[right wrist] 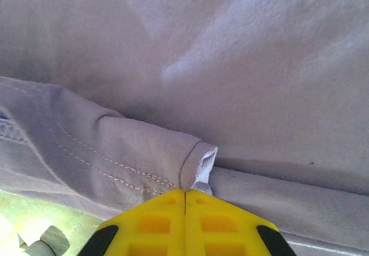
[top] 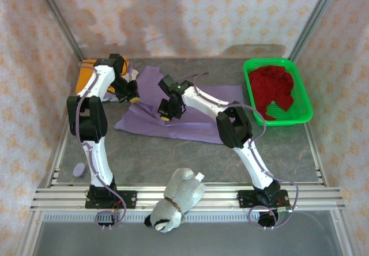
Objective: Fold and stack the t-shirts
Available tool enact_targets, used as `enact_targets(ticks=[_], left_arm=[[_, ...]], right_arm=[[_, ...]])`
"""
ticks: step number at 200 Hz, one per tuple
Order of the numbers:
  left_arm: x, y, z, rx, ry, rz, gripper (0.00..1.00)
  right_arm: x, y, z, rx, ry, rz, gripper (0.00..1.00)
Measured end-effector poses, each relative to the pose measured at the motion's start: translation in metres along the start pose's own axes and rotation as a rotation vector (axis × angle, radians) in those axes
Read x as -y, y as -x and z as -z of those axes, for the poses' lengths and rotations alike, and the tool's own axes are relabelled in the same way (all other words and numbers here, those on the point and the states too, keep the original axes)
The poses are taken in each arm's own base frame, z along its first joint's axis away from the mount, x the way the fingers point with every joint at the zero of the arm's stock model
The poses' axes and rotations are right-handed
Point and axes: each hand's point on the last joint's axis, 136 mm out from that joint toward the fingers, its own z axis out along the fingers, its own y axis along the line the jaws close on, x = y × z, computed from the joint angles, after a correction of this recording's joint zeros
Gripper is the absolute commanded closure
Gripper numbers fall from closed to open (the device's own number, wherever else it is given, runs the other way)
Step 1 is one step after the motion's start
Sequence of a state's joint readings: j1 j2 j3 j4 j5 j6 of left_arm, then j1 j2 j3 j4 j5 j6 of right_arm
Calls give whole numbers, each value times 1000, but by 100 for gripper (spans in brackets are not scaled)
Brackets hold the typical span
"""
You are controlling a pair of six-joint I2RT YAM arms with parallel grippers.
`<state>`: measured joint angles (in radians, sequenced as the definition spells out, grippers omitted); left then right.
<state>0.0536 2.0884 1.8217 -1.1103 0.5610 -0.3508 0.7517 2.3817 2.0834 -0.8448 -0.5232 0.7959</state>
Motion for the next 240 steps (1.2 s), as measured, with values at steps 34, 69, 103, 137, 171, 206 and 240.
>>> enact_targets(ticks=[34,69,103,137,171,206,240], left_arm=[[1,6,-6,0,0,-3,100],[2,11,-13,-5,1,-4,100],[5,17,-14,21,-2,-1,100],[12,24,-12,48,-16,-4,100],[21,38,-13,66,-40,2,78],[24,43,-13,76,-50,10,64],[29,48,-8,103,-72,19,56]], right_arm=[[-1,9,1,16,20,-38,100],[7,27,-1,36,48,-102,100],[7,44,6,43,91,-144,98],[6,50,9,37,117,-151,94],[-3,52,15,22,139,-115,77],[8,57,20,26,108,-97,71],[29,64,31,47,56,-93,70]])
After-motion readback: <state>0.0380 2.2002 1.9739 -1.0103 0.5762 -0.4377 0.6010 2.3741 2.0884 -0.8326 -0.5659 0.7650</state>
